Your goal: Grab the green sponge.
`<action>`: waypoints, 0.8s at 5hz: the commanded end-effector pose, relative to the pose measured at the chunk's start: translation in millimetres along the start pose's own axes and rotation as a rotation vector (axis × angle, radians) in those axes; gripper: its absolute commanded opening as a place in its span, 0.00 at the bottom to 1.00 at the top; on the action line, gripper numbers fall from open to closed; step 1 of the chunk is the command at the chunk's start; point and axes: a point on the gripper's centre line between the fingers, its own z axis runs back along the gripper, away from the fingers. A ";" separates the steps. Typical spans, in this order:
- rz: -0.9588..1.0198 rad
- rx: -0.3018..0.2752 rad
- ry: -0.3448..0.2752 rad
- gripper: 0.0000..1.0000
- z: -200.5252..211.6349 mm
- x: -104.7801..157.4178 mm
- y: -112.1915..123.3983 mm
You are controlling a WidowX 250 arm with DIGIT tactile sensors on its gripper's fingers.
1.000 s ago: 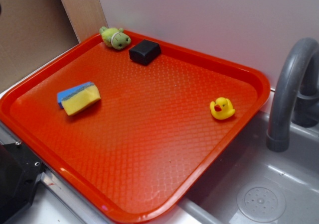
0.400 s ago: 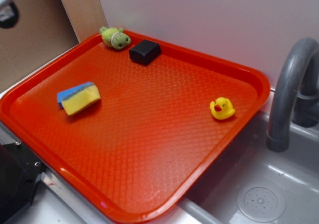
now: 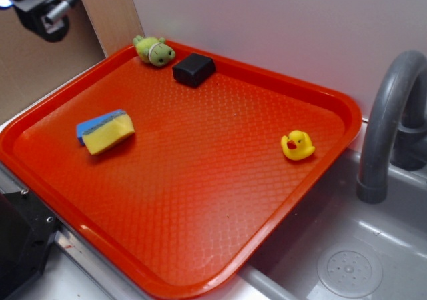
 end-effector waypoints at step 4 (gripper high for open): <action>-0.136 0.210 0.038 1.00 -116.8 18.3 -4.7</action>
